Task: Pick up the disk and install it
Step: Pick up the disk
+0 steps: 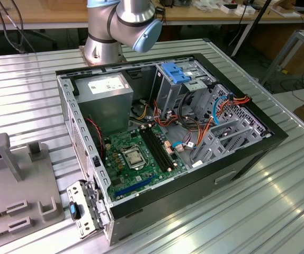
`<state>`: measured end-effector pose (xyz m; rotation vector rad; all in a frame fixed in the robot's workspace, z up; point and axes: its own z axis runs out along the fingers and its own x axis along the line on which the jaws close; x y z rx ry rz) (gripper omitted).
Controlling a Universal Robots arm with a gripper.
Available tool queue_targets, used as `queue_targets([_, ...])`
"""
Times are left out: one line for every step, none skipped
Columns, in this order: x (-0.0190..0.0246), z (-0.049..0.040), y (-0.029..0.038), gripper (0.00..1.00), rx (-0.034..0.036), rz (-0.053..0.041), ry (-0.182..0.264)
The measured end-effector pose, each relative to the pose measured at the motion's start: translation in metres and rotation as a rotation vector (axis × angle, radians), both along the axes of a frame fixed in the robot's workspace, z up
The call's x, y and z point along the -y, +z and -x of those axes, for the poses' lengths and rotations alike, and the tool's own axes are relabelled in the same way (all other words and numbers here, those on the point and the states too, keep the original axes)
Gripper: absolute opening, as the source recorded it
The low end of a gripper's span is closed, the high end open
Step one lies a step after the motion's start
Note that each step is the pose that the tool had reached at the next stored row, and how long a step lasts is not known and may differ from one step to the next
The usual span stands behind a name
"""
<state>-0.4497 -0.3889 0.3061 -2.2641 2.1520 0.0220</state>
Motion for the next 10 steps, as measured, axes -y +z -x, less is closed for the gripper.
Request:
queue_targets([-0.0016, 0.0, 0.0001, 0.56, -0.0002, 0.0001, 0.0])
queue_targets([-0.0022, 0.0, 0.0001, 0.56, -0.0002, 0.0, 0.0])
queue_targets([-0.0024, 0.0, 0.0001, 0.56, -0.0002, 0.0, 0.0])
queue_targets([-0.0023, 0.0, 0.0001, 0.56, -0.0002, 0.0, 0.0])
queue_targets([-0.0024, 0.0, 0.0001, 0.56, -0.0003, 0.0, 0.0])
queue_targets([-0.0024, 0.0, 0.0001, 0.55, -0.0003, 0.0001, 0.0])
queue_targets([-0.0024, 0.0, 0.0001, 0.55, -0.0003, 0.0001, 0.0])
queue_targets([-0.0024, 0.0, 0.0001, 0.47, -0.0003, 0.0004, 0.0])
queue_targets([-0.0024, 0.0, 0.0001, 0.47, -0.0003, 0.0005, 0.0])
queue_targets([-0.0024, 0.0, 0.0001, 0.47, -0.0003, 0.0005, 0.0])
